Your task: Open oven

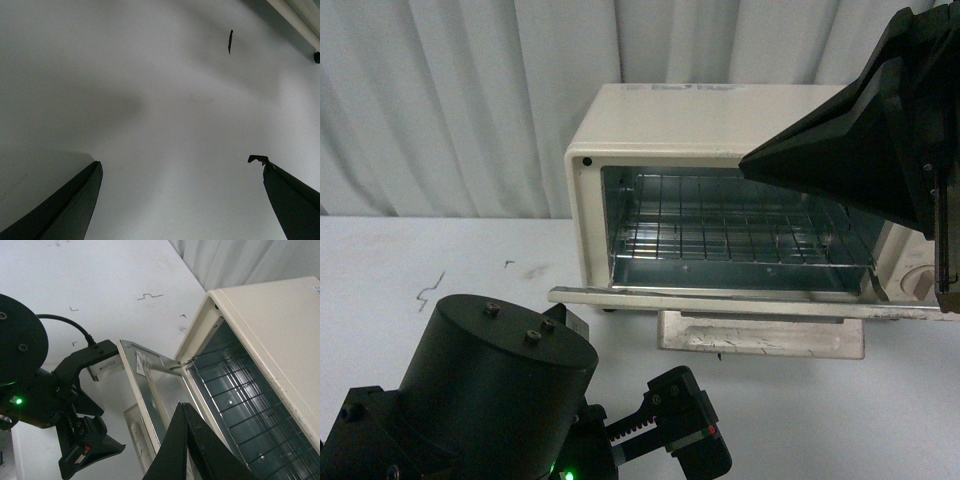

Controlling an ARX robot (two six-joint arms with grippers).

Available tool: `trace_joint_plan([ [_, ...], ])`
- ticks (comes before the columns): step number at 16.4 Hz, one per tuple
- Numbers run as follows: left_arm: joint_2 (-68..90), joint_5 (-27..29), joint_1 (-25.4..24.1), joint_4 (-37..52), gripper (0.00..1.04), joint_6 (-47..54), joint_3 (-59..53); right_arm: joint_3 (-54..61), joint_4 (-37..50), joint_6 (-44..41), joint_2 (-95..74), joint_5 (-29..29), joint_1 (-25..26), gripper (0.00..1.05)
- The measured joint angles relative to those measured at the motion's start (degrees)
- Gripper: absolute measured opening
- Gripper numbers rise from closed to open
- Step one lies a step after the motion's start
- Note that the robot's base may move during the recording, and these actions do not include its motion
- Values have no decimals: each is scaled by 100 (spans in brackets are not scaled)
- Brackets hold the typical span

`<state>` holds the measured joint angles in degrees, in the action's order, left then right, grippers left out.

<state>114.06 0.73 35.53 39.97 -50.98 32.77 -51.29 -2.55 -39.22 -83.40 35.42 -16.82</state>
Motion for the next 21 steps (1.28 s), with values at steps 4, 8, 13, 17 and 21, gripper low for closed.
trace_joint_plan([
  [4, -4, -2, 0, -2, 98, -4, 2, -26, 330, 2, 2, -111, 192, 2],
  [8, -4, -4, 0, -2, 98, -2, 2, -28, 859, 81, 66, -407, 391, 24],
  [13, -4, -2, 0, -2, 98, -2, 2, -28, 831, 138, 74, -435, 413, 100],
  [17, -4, -2, 0, -2, 98, -4, 2, -28, 831, 151, 74, -435, 413, 98],
  [21, -4, -2, 2, 0, 98, -2, 2, 866, 3102, 1322, 273, -2608, 175, 82],
])
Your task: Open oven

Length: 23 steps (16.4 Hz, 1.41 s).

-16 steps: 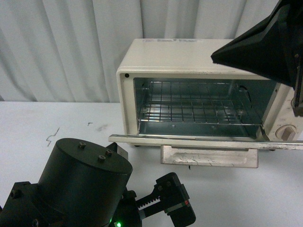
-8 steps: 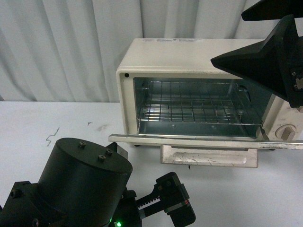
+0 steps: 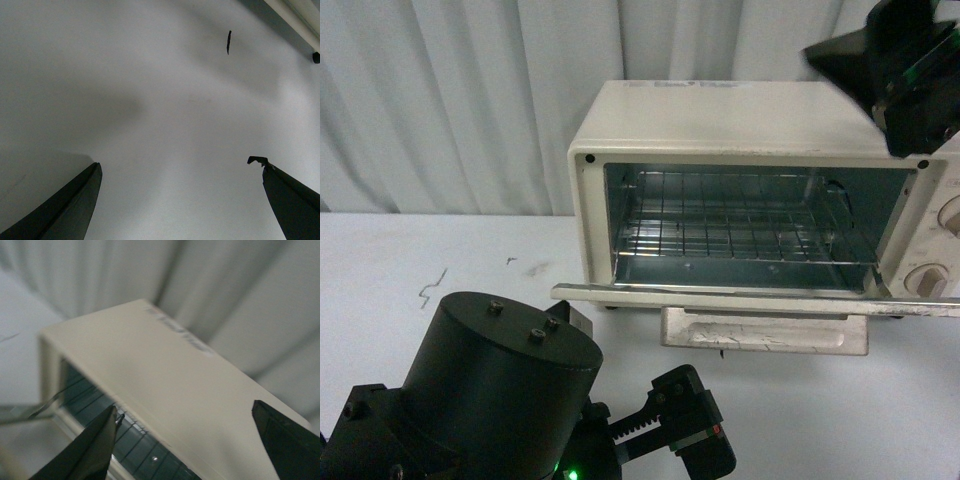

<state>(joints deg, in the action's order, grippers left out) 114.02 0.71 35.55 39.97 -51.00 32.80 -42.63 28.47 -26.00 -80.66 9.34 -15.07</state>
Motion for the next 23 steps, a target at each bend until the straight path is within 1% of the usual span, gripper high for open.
trace_joint_plan([
  [1, 0, -9, 4, 2, 98, 0, 0, 673, 835, 813, 273, -1045, 24, 71],
  [2, 0, -11, 4, -2, 98, -2, 0, 1034, 1266, 1239, 442, -1578, 151, 64],
  [3, 0, 9, 4, -7, 98, -2, 0, 1471, 1705, 1895, 743, -2050, 400, 51],
  [6, 0, 15, 4, -7, 98, 0, 0, 2074, 1858, 2308, 1231, -1928, 540, 30],
  [7, 0, 13, 4, -7, 98, -2, 0, 2210, 1864, 2356, 1316, -1878, 579, 24],
  [10, 0, -9, 9, -4, 98, -2, 0, 2699, 1864, 2452, 1722, -1694, 754, 1],
  [15, 0, 11, 9, -4, 98, -2, 0, 3484, 1521, 2500, 2857, -1357, 1075, 2],
  [16, 0, 11, 9, -4, 98, -2, 0, 3593, 1392, 2503, 3088, -1010, 1381, 2],
  [17, 0, 11, 9, -7, 98, -2, 0, 3661, 1307, 2511, 3268, -1005, 1526, 2],
  [21, 0, 9, 9, -7, 98, -2, 0, 3923, 782, 2516, 4041, -935, 1508, 2],
  [22, 0, 11, 9, -7, 98, -2, 0, 4085, 1134, 2516, 4070, -935, 1508, 2],
  [23, 0, 13, 9, -7, 98, -2, 0, 4148, 964, 2516, 4164, -938, 1508, 2],
])
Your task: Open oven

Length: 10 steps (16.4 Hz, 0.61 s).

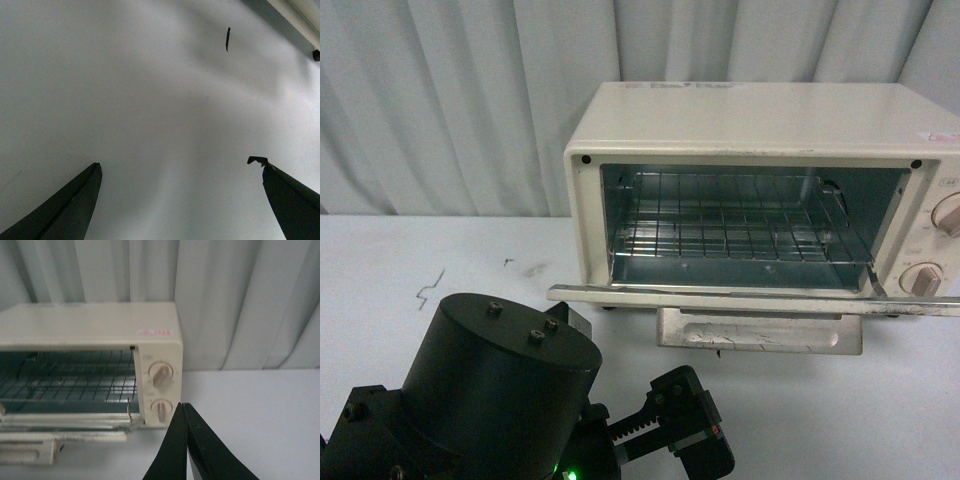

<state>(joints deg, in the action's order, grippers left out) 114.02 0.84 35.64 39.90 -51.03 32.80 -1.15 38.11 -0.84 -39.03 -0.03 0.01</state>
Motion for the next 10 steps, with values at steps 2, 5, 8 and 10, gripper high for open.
trace_joint_plan([
  [2, 0, -4, 0, 2, 98, 0, 0, 52, -422, 0, 444, 0, 0, 2],
  [5, 0, 0, 0, 0, 98, 0, 0, 55, -1021, 0, 1071, 0, 0, 2],
  [8, 0, -4, 0, 0, 98, 0, 0, 55, -1443, 0, 1539, 2, 0, 2],
  [10, 0, -2, 0, 0, 98, 0, 0, 55, -1523, 0, 1637, 0, 0, 2],
])
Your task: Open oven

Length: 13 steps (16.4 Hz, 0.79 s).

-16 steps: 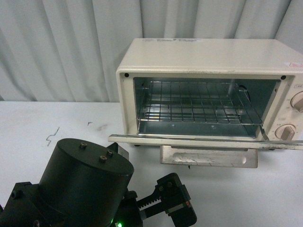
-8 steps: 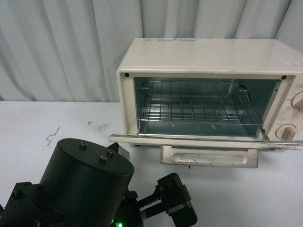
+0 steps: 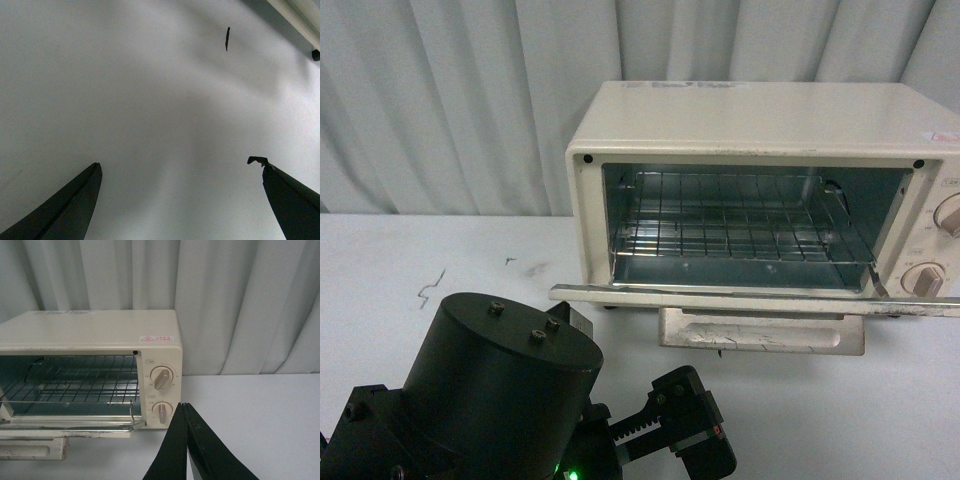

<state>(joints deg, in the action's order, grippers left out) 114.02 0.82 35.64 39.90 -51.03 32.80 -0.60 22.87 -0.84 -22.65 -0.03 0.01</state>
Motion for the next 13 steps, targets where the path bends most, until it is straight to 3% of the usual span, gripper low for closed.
trace_joint_plan([
  [5, 0, 2, 0, 0, 98, 0, 0, 0, -251, 0, 234, 0, 0, 2],
  [8, 0, 0, 0, 0, 98, 0, 0, 0, -1158, 0, 1145, 0, 0, 2],
  [9, 0, -2, 2, 0, 98, 0, 0, -2, -2214, 0, 1886, 9, 0, 2],
  [13, 0, 0, 0, -2, 98, 0, 0, -2, -2312, 0, 2251, 2, 0, 2],
])
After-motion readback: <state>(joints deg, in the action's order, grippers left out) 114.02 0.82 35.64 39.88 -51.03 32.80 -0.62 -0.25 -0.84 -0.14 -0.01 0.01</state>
